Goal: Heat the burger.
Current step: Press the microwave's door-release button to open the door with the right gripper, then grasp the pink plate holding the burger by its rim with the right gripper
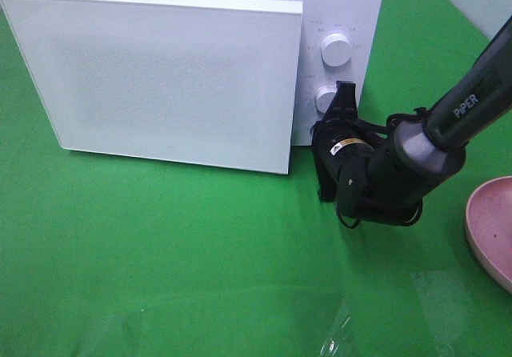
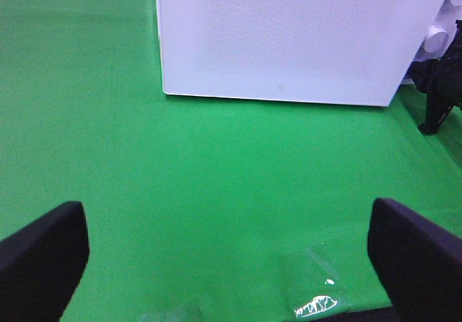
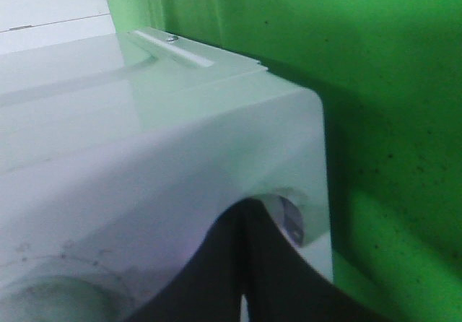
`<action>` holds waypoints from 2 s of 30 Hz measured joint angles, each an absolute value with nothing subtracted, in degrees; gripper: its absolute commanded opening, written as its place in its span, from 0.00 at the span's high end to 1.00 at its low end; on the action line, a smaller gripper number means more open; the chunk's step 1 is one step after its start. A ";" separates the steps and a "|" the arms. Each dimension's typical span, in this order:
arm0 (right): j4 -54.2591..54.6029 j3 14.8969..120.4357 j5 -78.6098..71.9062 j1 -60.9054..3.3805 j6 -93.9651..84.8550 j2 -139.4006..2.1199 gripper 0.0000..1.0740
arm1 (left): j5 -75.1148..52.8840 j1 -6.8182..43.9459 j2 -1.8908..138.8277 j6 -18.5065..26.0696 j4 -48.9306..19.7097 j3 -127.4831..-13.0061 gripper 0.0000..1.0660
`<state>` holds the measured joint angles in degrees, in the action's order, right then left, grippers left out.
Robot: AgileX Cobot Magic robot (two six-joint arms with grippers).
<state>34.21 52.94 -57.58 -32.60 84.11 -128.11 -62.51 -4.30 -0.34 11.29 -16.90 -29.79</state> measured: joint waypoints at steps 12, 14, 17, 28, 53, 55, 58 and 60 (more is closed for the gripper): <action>34.32 53.00 -57.41 -32.60 84.00 -128.06 1.00 | -62.51 -4.30 -0.34 11.29 -16.90 -29.79 0.09; 34.32 53.00 -57.41 -32.60 84.00 -128.06 1.00 | -62.51 -4.30 -0.34 11.29 -16.90 -29.79 0.09; 34.49 52.83 -57.47 -32.77 83.88 -128.00 1.00 | -62.51 -4.30 -0.34 11.29 -16.90 -29.79 0.09; 33.29 50.42 -57.24 -33.23 84.74 -126.05 1.00 | -62.51 -4.30 -0.34 11.29 -16.90 -29.79 0.09; 31.68 41.20 -20.05 -33.58 43.72 -101.36 0.99 | -62.51 -4.30 -0.34 11.29 -16.90 -29.79 0.09; 31.68 41.14 -15.58 -33.58 38.96 -99.69 0.99 | -62.51 -4.30 -0.34 11.29 -16.90 -29.79 0.09; 31.40 41.14 -8.54 -33.58 30.77 -97.63 0.98 | -62.51 -4.30 -0.34 11.29 -16.90 -29.79 0.09; 30.54 41.14 -4.13 -33.52 26.64 -96.43 0.98 | -62.51 -4.30 -0.34 11.29 -16.90 -29.79 0.09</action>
<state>30.54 41.14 -4.13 -33.52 26.64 -96.43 -62.51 -4.30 -0.34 11.29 -16.90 -29.79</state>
